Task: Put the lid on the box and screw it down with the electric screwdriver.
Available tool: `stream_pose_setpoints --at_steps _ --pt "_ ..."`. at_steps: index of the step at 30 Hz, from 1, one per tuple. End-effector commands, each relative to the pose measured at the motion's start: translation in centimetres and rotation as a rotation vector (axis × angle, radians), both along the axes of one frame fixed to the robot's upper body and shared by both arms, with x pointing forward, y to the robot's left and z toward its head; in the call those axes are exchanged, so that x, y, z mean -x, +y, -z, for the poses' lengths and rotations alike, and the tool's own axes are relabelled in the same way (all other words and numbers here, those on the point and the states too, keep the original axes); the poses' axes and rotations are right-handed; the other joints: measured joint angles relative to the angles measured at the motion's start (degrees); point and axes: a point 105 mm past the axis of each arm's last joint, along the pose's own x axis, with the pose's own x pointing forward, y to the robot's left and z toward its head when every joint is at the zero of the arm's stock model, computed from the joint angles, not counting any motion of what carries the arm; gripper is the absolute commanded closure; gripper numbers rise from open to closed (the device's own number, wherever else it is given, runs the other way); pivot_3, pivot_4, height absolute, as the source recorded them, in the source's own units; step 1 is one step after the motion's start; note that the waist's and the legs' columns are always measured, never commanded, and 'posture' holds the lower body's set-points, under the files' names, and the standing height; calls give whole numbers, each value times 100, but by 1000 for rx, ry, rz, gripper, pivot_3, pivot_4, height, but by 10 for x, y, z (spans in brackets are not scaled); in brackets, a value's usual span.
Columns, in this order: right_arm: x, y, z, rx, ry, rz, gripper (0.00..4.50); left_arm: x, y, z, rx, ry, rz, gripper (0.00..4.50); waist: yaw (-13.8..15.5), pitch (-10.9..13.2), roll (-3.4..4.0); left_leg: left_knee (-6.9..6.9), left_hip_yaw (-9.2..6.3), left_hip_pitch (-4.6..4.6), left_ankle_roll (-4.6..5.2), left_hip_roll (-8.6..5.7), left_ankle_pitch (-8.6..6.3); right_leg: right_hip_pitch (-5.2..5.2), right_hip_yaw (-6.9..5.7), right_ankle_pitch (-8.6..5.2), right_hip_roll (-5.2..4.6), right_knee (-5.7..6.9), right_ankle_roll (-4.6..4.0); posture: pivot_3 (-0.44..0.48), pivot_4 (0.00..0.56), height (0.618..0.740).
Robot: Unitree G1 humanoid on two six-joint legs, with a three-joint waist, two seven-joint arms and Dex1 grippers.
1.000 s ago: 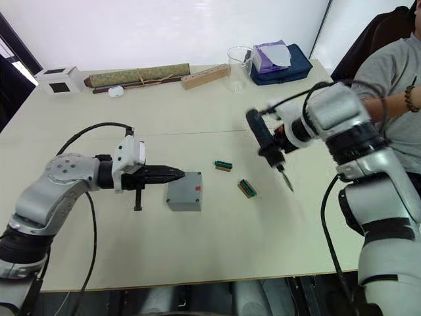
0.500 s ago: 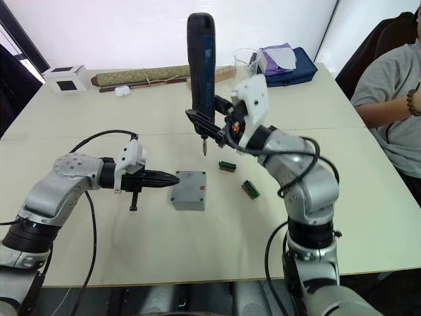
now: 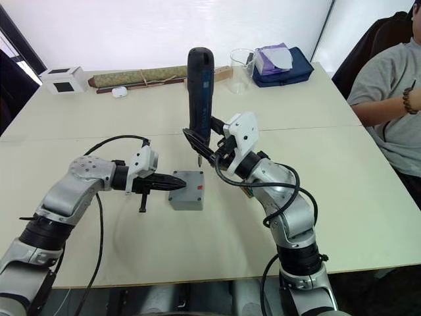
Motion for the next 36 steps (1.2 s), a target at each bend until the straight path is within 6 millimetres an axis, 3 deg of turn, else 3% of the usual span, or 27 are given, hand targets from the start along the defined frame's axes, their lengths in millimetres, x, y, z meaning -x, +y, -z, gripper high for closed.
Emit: stream_pose_setpoints --at_steps 1,29,36 --pt "8 2 -15 -30 -94 -1 2371 -2 0 3 -22 -3 -3 4500 1 0 0 0 0 0 0 0 0 0 0 0 0 0 0 0 150 736" --pt "6 -4 17 81 -83 23 2371 1 -6 4 -11 -8 4 4500 17 -2 -3 2 0 5 0 -1 0 9 0 0 -2 0 0 0 150 736" --pt "-4 -5 48 120 50 52 2371 0 -6 8 -19 -9 4 4500 17 -8 -8 2 0 19 0 -1 0 25 0 0 -2 -1 0 0 150 736"
